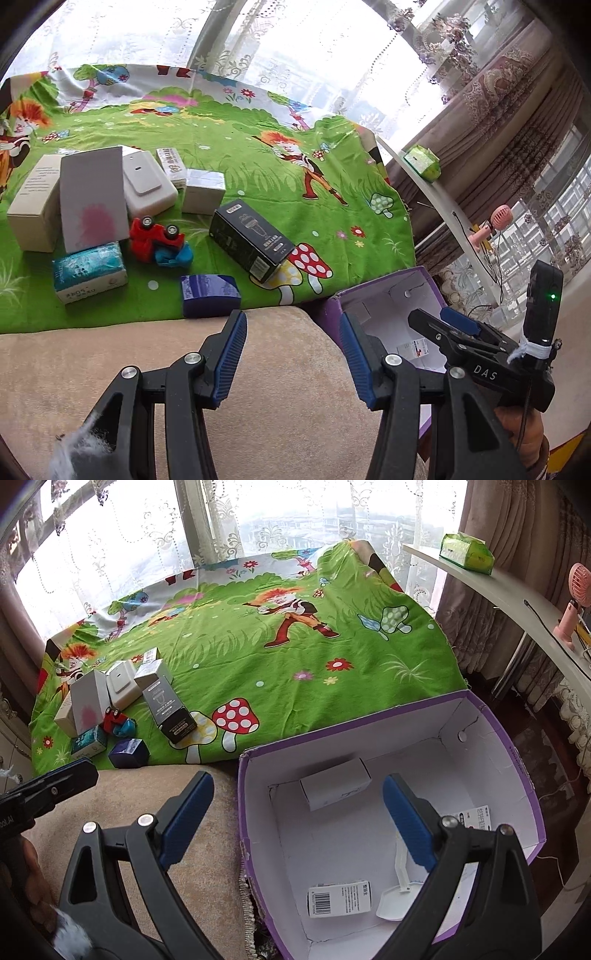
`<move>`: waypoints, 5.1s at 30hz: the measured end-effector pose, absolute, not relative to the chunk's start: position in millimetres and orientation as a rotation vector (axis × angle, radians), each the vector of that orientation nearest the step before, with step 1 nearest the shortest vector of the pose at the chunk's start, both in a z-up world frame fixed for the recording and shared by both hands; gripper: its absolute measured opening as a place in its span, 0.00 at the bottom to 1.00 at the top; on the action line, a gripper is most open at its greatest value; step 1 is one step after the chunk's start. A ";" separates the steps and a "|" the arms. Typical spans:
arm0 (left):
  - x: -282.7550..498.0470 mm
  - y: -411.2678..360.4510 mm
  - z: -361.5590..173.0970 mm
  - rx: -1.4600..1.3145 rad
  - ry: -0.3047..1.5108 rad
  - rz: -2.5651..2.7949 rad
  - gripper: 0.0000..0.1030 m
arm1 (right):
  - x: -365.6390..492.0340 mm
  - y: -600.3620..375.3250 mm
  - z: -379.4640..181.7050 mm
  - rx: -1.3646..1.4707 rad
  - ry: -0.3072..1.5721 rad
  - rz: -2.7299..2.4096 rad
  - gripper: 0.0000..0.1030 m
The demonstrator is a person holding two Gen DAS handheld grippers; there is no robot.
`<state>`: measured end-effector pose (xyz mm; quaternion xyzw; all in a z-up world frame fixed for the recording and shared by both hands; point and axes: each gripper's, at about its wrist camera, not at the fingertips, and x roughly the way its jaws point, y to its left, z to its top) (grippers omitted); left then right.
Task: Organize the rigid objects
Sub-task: 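Withdraw both grippers from the storage box back toward the bed, then grasp the black DORMI box with the right gripper while the left grasps the pink-stained grey box, then carry both boxes over the purple storage box and open both grippers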
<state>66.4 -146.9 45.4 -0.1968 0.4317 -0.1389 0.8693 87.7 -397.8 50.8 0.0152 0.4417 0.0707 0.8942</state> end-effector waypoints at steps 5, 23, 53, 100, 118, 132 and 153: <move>63.0 -111.4 39.7 -0.472 0.896 -0.205 0.52 | 89.7 -381.4 46.1 0.011 0.928 0.177 0.91; 64.5 -34.9 31.1 -0.541 0.861 -0.013 0.52 | 110.8 -313.8 22.1 -0.083 0.973 0.307 0.92; 157.5 -38.1 2.4 -0.433 0.994 0.280 0.77 | 187.1 -234.9 3.0 -0.260 0.943 0.400 0.91; 101.6 -110.4 59.0 -0.287 0.745 0.074 0.68 | 133.7 -292.1 30.2 -0.127 0.864 0.320 0.42; 78.5 -217.6 66.4 -0.152 0.808 -0.320 0.68 | 91.6 -384.6 47.7 -0.029 0.856 0.186 0.42; 68.9 -276.3 54.6 -0.118 0.905 -0.577 0.68 | 85.4 -457.7 47.8 0.051 0.871 0.026 0.42; 66.4 -283.0 58.4 -0.085 0.905 -0.582 0.74 | 84.0 -478.7 54.9 0.119 0.856 -0.011 0.82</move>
